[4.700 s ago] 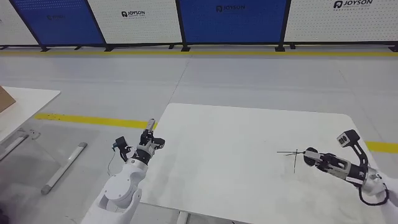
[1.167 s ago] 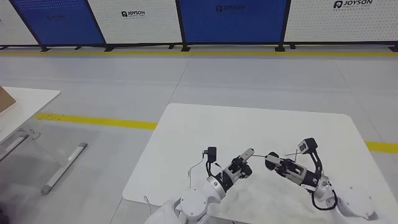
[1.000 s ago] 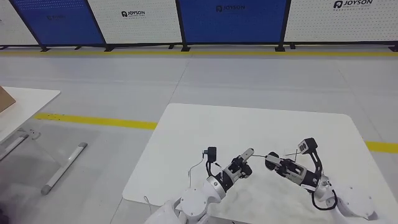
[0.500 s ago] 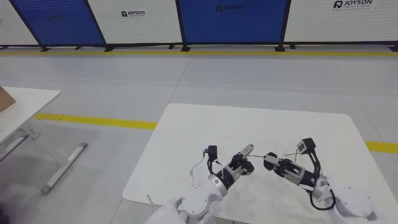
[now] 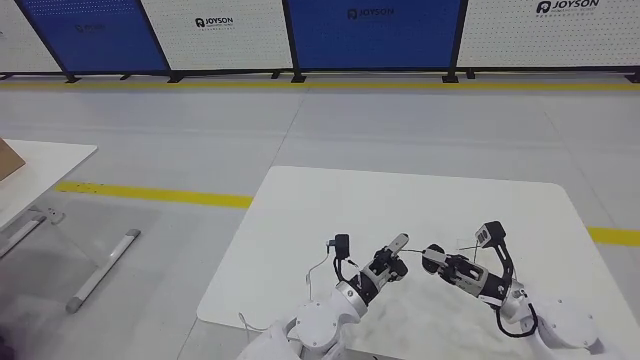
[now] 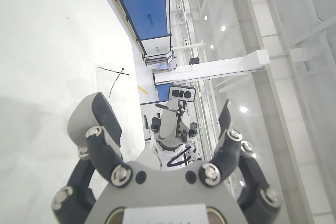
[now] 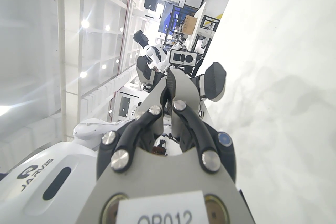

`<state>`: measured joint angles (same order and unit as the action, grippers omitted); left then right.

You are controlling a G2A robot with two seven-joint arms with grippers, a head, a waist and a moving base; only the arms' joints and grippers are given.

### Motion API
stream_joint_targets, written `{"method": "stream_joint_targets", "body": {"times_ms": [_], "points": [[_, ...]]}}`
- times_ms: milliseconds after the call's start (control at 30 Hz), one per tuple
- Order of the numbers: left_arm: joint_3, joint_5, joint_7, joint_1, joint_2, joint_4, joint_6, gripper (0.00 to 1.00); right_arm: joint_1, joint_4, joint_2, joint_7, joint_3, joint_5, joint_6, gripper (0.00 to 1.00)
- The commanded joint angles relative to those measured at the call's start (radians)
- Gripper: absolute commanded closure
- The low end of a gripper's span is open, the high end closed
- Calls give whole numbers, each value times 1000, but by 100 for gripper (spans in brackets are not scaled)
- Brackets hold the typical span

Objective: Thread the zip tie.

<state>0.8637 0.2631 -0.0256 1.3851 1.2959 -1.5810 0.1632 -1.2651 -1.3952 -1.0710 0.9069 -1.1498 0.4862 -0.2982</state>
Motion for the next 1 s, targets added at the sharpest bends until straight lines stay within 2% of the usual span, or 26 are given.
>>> {"method": "stream_joint_targets", "body": {"times_ms": [0, 33, 67, 100, 400, 667, 967], "points": [[1, -22, 10, 0, -1, 3, 14, 1, 0, 0, 0, 0, 0, 0, 0, 100], [3, -21, 11, 2, -1, 5, 17, 44, 0, 0, 0, 0, 0, 0, 0, 100], [6, -19, 11, 3, -1, 5, 17, 95, 0, 0, 0, 0, 0, 0, 0, 100], [8, -18, 11, 4, -1, 4, 15, 100, 0, 0, 0, 0, 0, 0, 0, 100], [12, -31, 27, 1, 2, 6, 1, 100, 0, 0, 0, 0, 0, 0, 0, 100], [16, -47, 74, 6, 0, 3, 14, 100, 0, 0, 0, 0, 0, 0, 0, 100], [26, -48, 95, 19, -2, -10, 28, 100, 0, 0, 0, 0, 0, 0, 0, 100]]}}
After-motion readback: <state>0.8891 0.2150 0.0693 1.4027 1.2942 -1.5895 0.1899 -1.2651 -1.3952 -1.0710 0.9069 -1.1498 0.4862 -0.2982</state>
